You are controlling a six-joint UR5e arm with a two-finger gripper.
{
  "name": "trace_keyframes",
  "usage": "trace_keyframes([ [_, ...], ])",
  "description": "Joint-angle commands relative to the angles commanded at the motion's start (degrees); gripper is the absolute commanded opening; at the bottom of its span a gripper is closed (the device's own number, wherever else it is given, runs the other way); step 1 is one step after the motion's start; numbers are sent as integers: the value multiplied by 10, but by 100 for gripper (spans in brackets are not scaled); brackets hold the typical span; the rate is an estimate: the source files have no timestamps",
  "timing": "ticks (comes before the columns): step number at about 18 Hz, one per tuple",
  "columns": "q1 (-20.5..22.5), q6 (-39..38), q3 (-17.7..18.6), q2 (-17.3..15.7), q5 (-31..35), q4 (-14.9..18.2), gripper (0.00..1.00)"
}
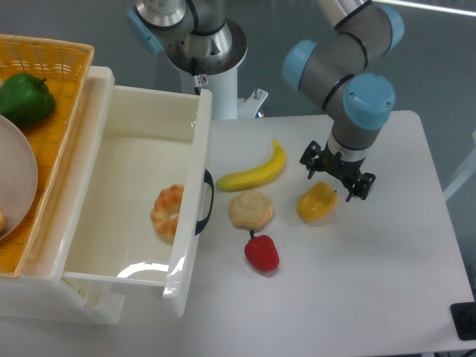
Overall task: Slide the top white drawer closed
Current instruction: 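Move the gripper down and toward the open white drawer's front panel, then bring the gripper against the drawer front beside its black handle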
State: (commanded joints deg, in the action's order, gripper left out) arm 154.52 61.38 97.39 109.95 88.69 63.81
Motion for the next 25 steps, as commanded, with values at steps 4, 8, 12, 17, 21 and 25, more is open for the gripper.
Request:
trace_keyframes([
  [4, -18, -76, -5, 1, -60, -1, 100],
  [8, -35, -129, -12, 2, -101, 0, 66],
  [12, -55, -175, -16, 6, -134, -1, 34],
  [17, -67, -194, -19, -6, -187, 0, 0],
  [21, -70, -198, -33, -4, -222, 43, 0],
  [25, -66, -198, -68, -1, -264, 137, 0],
])
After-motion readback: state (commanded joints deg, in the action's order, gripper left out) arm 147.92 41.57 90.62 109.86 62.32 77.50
